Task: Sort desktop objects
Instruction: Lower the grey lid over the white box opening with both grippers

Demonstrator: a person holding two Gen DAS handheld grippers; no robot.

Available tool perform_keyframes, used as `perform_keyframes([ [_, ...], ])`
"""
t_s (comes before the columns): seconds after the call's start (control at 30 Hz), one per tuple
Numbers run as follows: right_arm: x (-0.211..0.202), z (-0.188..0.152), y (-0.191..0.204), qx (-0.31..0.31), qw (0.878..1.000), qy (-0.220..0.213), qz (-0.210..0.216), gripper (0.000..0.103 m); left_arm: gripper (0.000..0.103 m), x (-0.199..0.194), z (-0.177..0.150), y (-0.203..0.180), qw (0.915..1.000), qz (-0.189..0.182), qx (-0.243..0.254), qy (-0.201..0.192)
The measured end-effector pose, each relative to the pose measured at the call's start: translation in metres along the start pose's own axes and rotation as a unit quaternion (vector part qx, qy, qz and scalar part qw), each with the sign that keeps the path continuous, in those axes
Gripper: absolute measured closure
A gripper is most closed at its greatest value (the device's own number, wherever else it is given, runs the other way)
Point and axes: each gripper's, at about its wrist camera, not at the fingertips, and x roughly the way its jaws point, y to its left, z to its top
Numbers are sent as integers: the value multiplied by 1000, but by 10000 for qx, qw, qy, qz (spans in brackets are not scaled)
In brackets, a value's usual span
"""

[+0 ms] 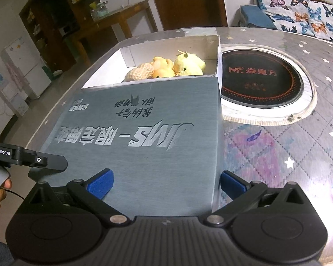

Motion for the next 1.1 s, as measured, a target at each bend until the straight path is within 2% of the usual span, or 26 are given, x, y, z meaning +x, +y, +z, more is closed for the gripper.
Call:
perform_keyframes([
  [0.3, 6, 11, -5, -115, 9998, 138, 104, 0, 0, 2, 13, -5, 9992, 100, 136, 352],
  [0.6, 9, 18, -11, -251, 9989, 286, 273, 0, 0, 0, 23, -21, 9942, 319, 923, 444],
  [0.9, 16, 25, -17, -386, 9973, 442, 443, 0, 0, 5, 33, -22, 9881, 243, 1360, 674],
  [1.1, 21, 31, -22, -355, 9963, 551, 548, 0, 0, 6, 36, -20, 9857, 171, 1468, 813],
])
